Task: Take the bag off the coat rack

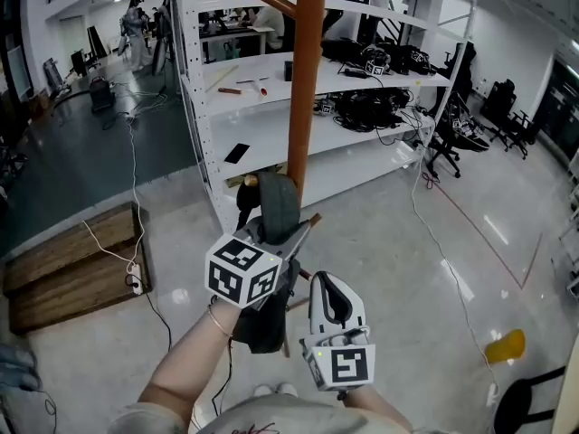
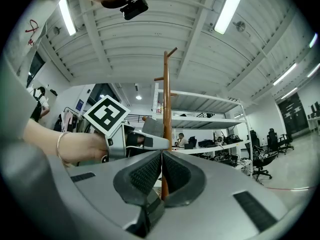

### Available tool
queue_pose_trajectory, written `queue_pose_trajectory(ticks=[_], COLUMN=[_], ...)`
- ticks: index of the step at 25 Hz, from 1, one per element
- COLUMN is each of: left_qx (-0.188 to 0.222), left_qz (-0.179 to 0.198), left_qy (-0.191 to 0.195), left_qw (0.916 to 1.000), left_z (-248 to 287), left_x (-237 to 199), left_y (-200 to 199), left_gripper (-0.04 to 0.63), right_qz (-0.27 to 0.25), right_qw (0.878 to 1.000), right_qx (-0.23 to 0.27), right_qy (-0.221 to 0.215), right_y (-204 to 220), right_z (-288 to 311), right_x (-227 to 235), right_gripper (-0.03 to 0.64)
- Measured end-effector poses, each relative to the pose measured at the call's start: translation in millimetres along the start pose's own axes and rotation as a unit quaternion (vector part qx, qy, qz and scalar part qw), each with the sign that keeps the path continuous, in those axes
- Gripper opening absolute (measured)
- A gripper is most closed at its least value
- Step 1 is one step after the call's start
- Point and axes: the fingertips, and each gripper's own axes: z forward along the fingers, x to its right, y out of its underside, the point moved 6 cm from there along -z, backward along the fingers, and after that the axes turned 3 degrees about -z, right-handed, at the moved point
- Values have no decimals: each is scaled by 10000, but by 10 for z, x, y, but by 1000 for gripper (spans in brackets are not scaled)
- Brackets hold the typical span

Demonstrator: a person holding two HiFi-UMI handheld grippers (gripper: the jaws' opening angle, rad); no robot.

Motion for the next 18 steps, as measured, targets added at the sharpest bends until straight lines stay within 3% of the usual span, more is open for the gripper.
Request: queue_pose_trajectory(ticks=[5, 18], left_qx=[9, 76], left_qz=[-41, 379], left_qy=[127, 173], left_qw=[9999, 9991], left_z=[-11, -80], left_x=[10, 65], left_y=[-17, -155], left_gripper=[41, 34], right_qz=[86, -33], right_qw=[10000, 9999], right_qx=[0, -120], right_qy=[16, 34], right_y=[7, 56], right_z=[-17, -38], right_x=[-8, 2], right_gripper=[18, 18])
